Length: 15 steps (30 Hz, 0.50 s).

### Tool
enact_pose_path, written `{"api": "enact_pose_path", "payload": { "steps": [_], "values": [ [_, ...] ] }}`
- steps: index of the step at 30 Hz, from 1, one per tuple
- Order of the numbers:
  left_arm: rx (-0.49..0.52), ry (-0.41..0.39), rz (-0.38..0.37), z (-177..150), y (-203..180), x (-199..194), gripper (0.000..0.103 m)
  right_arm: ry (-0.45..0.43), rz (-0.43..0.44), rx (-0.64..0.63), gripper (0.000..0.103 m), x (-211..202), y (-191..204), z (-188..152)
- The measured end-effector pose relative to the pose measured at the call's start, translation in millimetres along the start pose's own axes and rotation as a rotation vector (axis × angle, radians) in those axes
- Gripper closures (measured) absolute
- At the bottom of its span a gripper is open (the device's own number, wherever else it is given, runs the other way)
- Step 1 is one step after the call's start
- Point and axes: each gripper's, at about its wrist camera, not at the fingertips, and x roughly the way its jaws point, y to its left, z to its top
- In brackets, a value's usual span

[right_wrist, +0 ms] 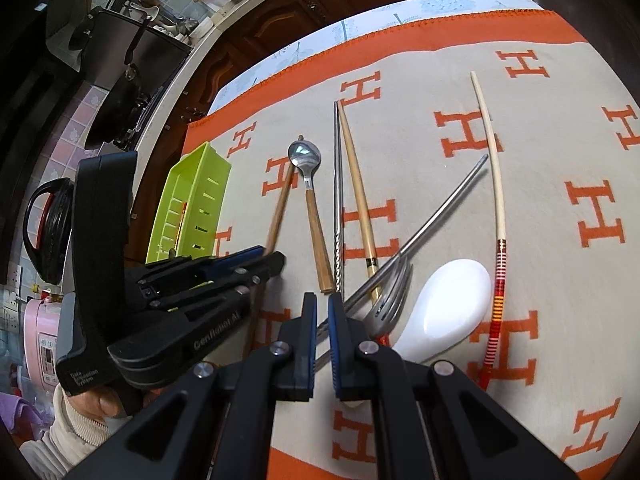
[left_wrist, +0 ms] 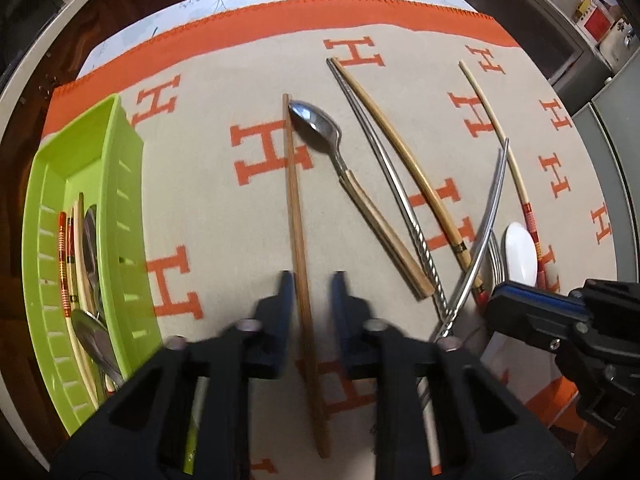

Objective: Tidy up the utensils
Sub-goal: 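Grasp a brown wooden chopstick with the left tool while the right tool grasps a pale wooden chopstick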

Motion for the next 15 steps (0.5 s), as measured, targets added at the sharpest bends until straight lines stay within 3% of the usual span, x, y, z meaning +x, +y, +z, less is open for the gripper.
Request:
{"api": "enact_pose_path", "payload": {
  "steps": [7, 15],
  "values": [
    [-0.053, 0.000, -0.043, 3.3, 8.1, -0.2, 0.099, -0.011, -0.028, 0.001, 0.097, 5.0, 5.4, 12.3],
    [-0.109, -0.009, -0.083, -9.1, 24.6, -11.2, 0.099, -0.005, -0.137, -0.021, 0.097, 18.6, 0.1, 46.6]
  ]
}}
